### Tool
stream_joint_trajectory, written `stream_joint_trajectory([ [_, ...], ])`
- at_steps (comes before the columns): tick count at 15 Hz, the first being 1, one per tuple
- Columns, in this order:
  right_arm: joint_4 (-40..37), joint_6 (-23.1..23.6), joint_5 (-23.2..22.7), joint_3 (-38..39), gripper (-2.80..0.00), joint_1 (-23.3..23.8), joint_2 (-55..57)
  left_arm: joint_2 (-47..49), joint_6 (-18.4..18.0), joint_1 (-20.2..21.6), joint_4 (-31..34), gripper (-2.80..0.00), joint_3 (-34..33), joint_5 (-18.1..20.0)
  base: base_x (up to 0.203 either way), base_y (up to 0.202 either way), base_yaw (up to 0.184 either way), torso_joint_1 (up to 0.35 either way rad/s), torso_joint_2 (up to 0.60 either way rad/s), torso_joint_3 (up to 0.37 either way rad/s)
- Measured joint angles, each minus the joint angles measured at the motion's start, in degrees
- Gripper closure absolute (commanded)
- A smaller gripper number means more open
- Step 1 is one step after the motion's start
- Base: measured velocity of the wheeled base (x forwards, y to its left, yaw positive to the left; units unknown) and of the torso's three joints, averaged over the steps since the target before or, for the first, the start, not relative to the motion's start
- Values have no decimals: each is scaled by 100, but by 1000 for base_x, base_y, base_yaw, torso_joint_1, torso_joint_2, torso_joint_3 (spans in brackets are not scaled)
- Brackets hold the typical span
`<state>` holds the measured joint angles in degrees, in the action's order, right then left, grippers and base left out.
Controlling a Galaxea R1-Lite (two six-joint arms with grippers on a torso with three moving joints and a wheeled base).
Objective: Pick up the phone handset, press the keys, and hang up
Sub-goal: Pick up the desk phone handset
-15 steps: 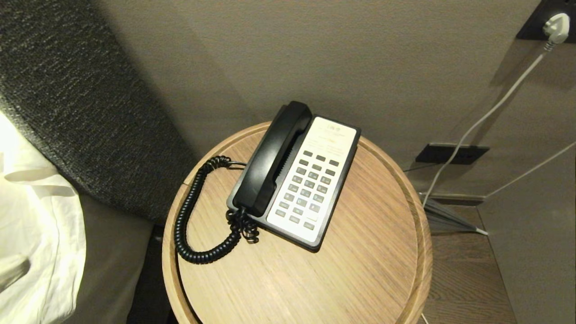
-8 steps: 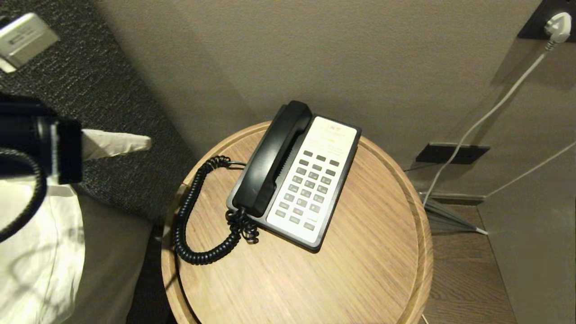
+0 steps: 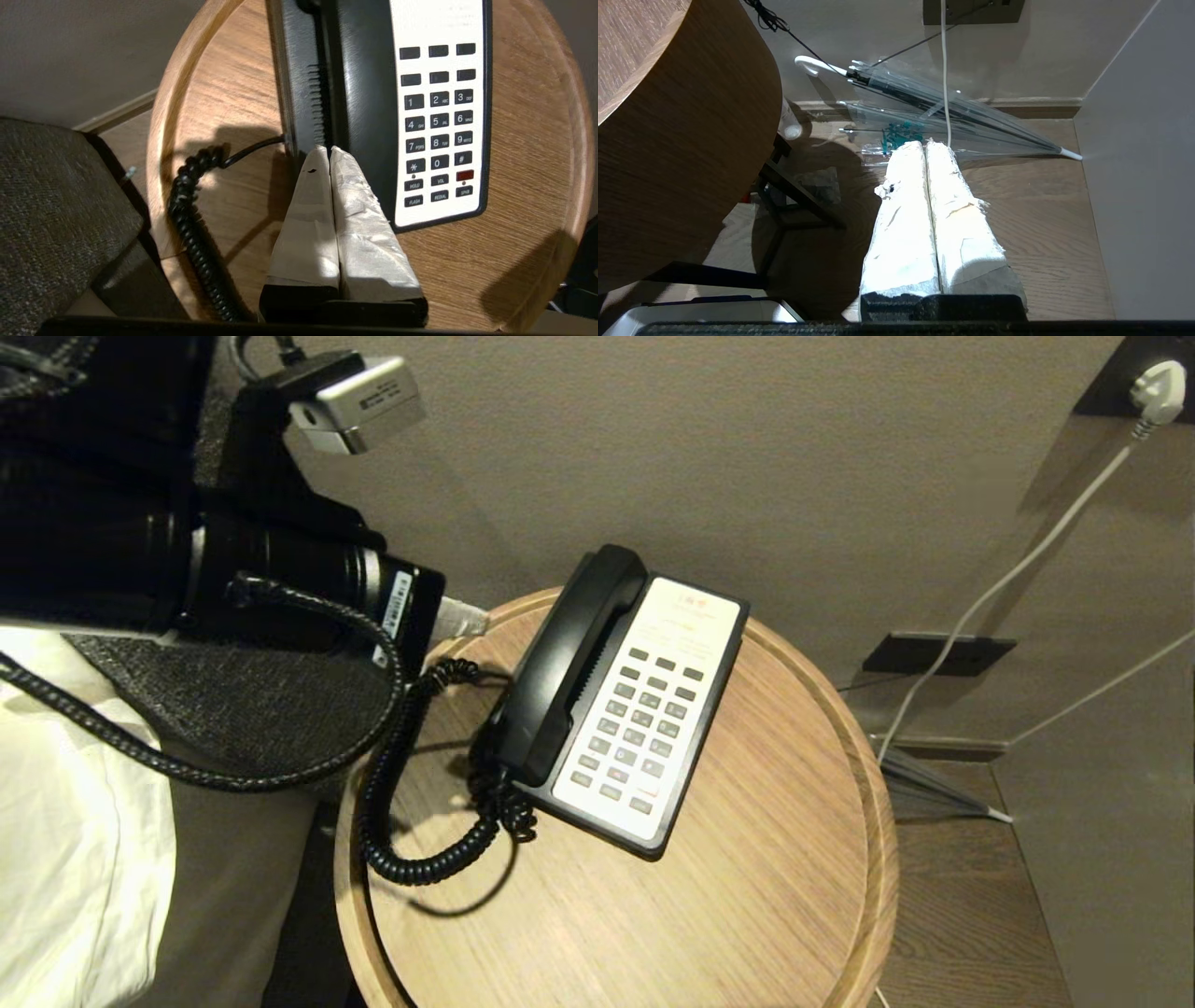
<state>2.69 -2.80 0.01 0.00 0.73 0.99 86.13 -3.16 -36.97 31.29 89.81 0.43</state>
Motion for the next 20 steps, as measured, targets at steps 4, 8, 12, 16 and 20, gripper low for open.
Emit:
stream_joint_trajectory([
  [4, 0, 1, -1, 0, 0, 1, 2, 317, -54, -310, 255, -280, 405, -360, 0, 0, 0, 0, 0, 0],
  [8, 0, 1, 0, 0, 0, 0, 2, 537, -87, -354, 253, -280, 608, -640, 0, 0, 0, 0, 0, 0],
  [12, 0, 2, -1, 0, 0, 0, 2, 696, -279, -368, 249, -280, 634, -759, 0, 0, 0, 0, 0, 0],
  [16, 0, 0, -1, 0, 0, 0, 2, 880, -507, -488, 251, -280, 872, -1032, 0, 0, 0, 0, 0, 0],
  [20, 0, 2, -1, 0, 0, 0, 2, 1015, -497, -733, 255, -280, 941, -1067, 0, 0, 0, 0, 0, 0],
])
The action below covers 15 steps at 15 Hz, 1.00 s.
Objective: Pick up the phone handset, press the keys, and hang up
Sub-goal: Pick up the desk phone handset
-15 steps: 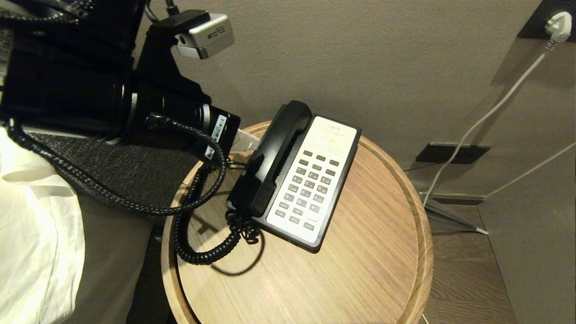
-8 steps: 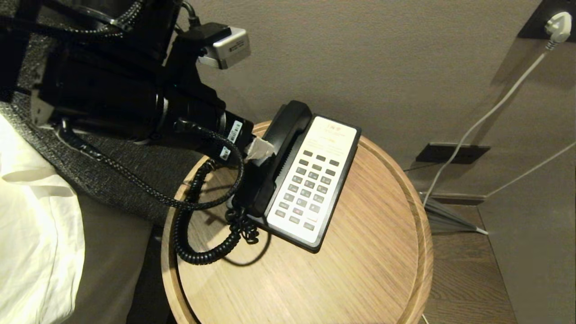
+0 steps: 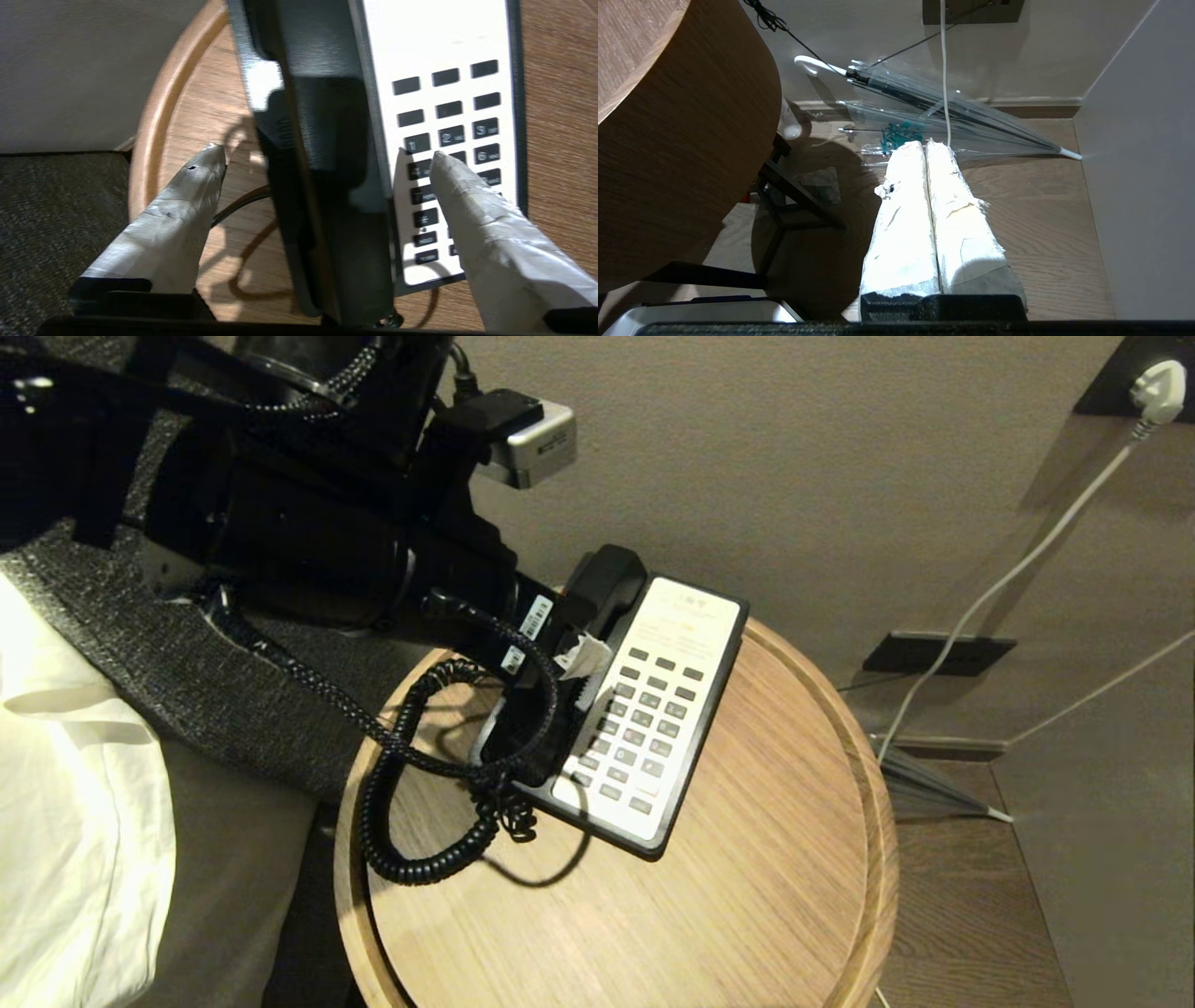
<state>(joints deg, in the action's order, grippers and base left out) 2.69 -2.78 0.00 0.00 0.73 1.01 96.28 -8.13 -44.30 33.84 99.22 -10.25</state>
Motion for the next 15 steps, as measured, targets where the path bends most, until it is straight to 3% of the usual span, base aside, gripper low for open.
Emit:
stream_joint_trajectory([
  [3, -2, 0, 0, 0, 0, 0, 0, 89, 15, -84, 2, -280, -32, -235, 0, 0, 0, 0, 0, 0],
  [15, -2, -2, 0, 0, 0, -2, 0, 337, 207, -87, -57, -280, -54, -257, 0, 0, 0, 0, 0, 0],
])
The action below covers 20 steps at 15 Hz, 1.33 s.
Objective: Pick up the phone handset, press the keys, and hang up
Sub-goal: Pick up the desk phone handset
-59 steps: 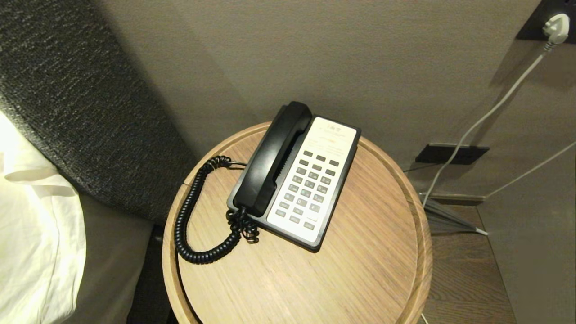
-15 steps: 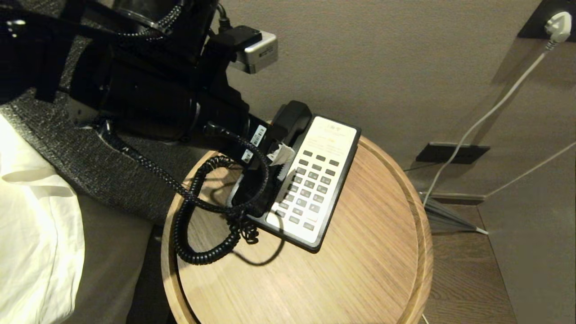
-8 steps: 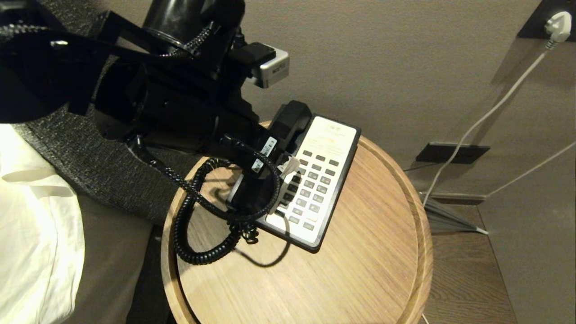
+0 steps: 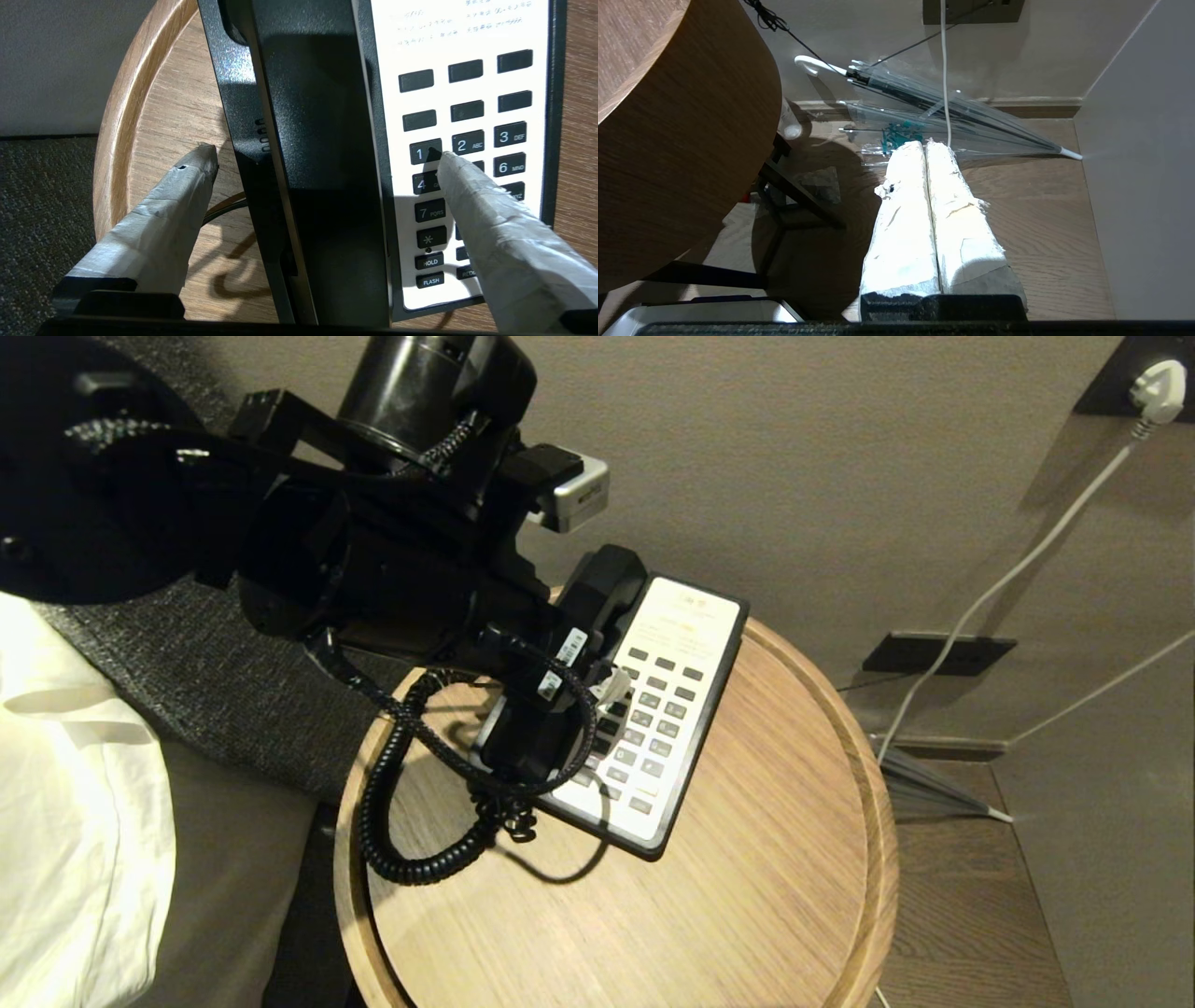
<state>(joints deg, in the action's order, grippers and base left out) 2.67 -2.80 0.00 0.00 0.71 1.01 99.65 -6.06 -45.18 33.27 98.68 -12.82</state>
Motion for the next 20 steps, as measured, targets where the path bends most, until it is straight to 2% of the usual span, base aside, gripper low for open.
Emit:
stream_joint_trajectory([
  [1, 0, 2, 0, 0, 0, 2, 0, 7, 1, 0, 0, -125, -13, 1, 0, 0, 0, 0, 0, 0],
  [2, 0, 1, 1, 0, 0, 2, 0, 11, 2, 4, 2, 0, -27, 1, 0, 0, 0, 0, 0, 0],
  [13, 2, 0, 1, 0, 0, 2, 0, -38, 16, 17, 2, 0, -70, -8, 0, 0, 0, 0, 0, 0],
  [20, 2, 1, 2, 0, 0, 0, 0, -744, 443, 11, -10, 0, -48, -224, 0, 0, 0, 0, 0, 0],
])
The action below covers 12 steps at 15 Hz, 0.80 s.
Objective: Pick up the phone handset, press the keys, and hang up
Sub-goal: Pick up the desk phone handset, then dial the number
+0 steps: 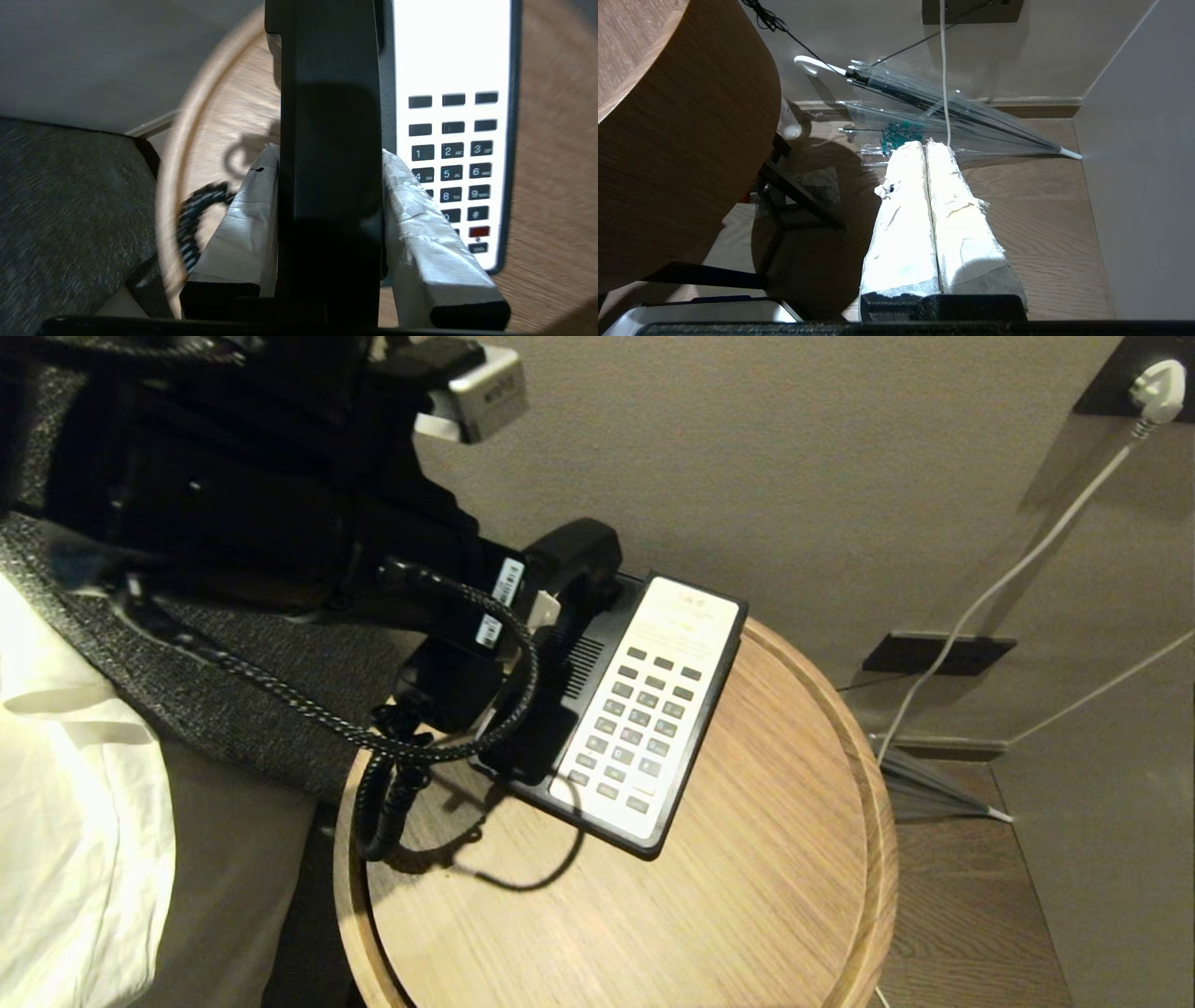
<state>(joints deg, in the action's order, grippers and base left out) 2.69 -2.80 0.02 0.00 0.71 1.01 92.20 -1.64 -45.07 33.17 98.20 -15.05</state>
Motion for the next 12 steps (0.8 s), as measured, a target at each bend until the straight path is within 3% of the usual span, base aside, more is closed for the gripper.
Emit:
stream_joint_trajectory([
  [4, 1, 2, -2, 0, 0, 0, 0, -858, 483, 6, 2, 0, -339, -142, 0, 0, 0, 0, 0, 0],
  [6, 2, 2, -2, 0, 0, 2, 0, -1381, 1163, 34, 1, 0, -703, -154, 0, 0, 0, 0, 0, 0],
  [10, 1, 2, -2, 0, 0, 2, 0, -2565, 3061, 52, -18, 0, -1358, -123, 0, 0, 0, 0, 0, 0],
  [12, -2, -1, -2, 0, 0, 2, 0, -3163, 3402, 43, -232, 0, -1439, 70, 0, 0, 0, 0, 0, 0],
])
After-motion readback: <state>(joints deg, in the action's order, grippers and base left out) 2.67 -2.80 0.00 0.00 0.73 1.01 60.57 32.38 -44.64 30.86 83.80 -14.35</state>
